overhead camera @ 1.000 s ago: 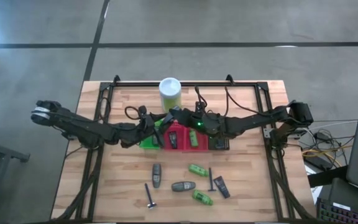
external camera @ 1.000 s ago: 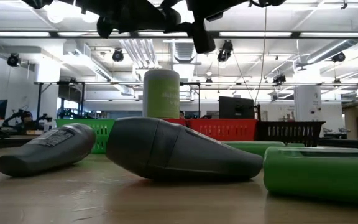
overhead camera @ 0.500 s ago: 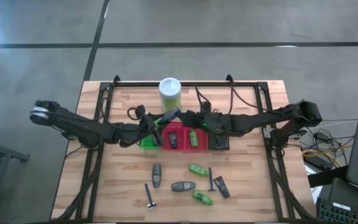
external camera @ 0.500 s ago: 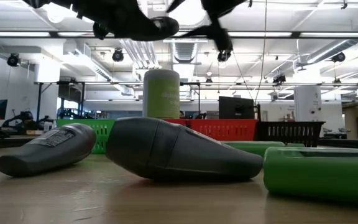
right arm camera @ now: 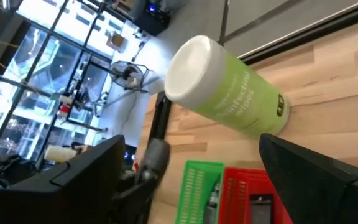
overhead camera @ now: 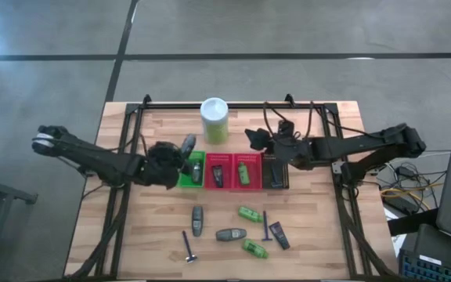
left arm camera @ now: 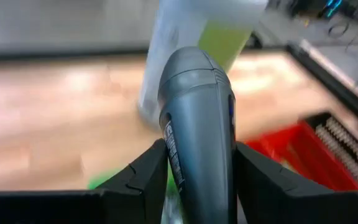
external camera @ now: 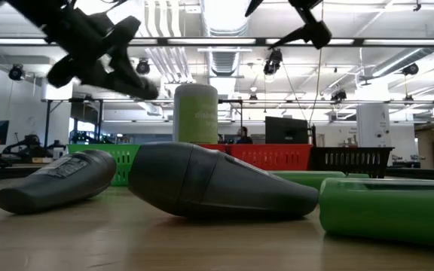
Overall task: Pick & Place Travel size toiletries
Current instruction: Put the gray deodorant in the green bin
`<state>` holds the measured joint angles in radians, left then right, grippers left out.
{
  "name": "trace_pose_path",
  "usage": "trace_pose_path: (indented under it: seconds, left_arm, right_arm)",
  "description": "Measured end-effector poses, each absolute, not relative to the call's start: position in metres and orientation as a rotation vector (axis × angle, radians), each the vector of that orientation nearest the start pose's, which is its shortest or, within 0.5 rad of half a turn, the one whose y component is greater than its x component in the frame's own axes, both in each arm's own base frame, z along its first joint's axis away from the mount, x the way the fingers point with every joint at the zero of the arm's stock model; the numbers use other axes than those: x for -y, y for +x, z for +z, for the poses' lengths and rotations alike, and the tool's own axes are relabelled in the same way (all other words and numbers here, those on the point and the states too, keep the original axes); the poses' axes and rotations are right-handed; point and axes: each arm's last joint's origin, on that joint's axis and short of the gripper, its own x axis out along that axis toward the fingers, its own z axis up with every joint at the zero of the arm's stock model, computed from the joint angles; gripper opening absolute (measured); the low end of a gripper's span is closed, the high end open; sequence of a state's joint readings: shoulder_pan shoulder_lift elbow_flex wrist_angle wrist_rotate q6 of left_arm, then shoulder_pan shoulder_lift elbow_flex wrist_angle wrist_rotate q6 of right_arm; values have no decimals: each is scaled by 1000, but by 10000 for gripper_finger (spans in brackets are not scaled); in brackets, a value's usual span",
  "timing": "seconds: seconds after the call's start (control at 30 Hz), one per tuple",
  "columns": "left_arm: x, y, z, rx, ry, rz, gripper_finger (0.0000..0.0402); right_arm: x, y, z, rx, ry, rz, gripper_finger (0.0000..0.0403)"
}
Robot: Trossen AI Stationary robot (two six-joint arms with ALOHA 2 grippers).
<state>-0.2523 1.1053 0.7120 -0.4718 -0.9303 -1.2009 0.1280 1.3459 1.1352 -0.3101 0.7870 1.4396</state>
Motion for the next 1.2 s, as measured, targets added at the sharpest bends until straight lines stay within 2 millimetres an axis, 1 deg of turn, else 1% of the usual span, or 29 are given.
trace_pose_path:
  seconds: [0.1, 0.23, 0.3, 0.47, 0.57, 0.8, 0.9, 1.0, 1.2]
  left_arm:
    - [39, 201, 231, -328, -670, 894, 164]
    - [49, 203, 223, -385, -611, 864, 166]
    - [49, 204, 215, -434, -588, 890, 165]
    - [52, 207, 193, -521, -637, 980, 163]
    - [54, 211, 182, -572, -642, 1000, 166]
    - [57, 218, 166, -615, -662, 1033, 192]
    - [58, 219, 164, -637, -700, 1023, 207]
    - [59, 219, 168, -649, -748, 993, 223]
    - [59, 214, 195, -589, -800, 907, 250]
  right_arm:
    - [-16, 286, 325, 56, 1115, -852, 368]
    - [-16, 285, 324, 45, 1103, -859, 368]
    - [-16, 286, 324, 43, 1102, -861, 368]
    - [-16, 285, 320, 21, 1097, -866, 368]
    - [-16, 285, 320, 21, 1097, -867, 368]
    - [-16, 284, 319, -2, 1099, -853, 368]
    - [-16, 284, 319, -5, 1099, -852, 368]
    - [-16, 284, 318, -8, 1096, -852, 368]
    - [-16, 284, 318, -10, 1096, -853, 368]
